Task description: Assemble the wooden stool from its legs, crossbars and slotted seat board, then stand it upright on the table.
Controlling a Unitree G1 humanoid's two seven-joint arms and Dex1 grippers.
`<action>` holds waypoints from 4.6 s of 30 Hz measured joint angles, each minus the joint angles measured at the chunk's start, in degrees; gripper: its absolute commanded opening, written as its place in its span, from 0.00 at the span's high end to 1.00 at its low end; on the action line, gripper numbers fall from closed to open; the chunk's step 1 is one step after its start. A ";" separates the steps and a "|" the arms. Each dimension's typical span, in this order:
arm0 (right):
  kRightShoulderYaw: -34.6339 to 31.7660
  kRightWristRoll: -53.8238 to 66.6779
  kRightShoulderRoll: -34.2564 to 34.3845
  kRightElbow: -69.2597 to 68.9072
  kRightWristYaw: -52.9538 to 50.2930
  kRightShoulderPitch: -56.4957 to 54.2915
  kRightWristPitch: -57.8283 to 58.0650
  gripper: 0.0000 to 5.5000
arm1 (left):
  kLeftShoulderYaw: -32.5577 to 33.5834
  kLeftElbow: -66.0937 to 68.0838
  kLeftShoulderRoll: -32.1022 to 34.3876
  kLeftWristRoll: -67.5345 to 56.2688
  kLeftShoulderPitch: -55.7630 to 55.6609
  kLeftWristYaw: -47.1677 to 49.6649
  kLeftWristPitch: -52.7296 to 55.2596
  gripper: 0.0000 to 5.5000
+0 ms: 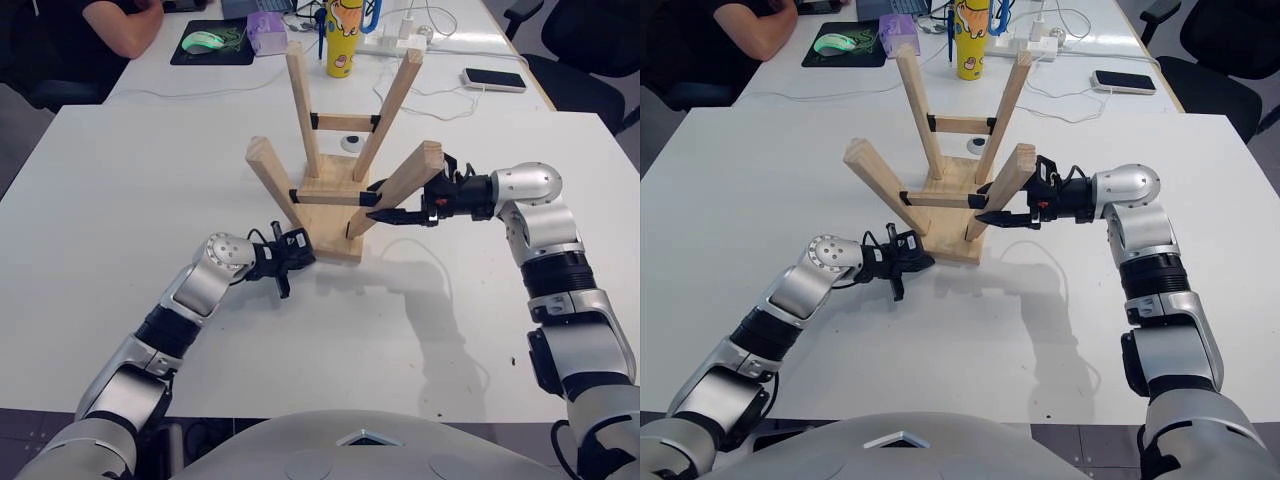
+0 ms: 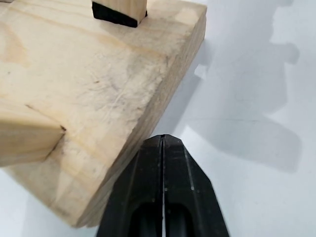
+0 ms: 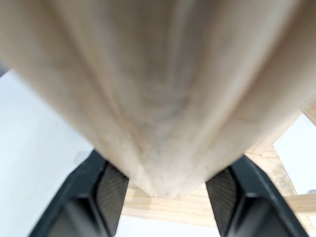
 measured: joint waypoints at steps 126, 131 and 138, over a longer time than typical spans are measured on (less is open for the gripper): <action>-7.04 57.22 1.26 -38.33 -55.79 6.32 37.56 1.00 | 6.51 0.34 -10.86 -4.84 2.91 17.48 1.93 1.00; -5.37 40.50 -0.19 -32.85 -50.90 6.85 26.69 1.00 | 6.49 1.66 -10.83 -4.89 3.01 17.66 2.01 1.00; -16.85 60.72 3.14 -38.24 -43.04 5.20 35.24 1.00 | 6.82 2.22 -11.26 -5.05 3.41 18.63 0.36 1.00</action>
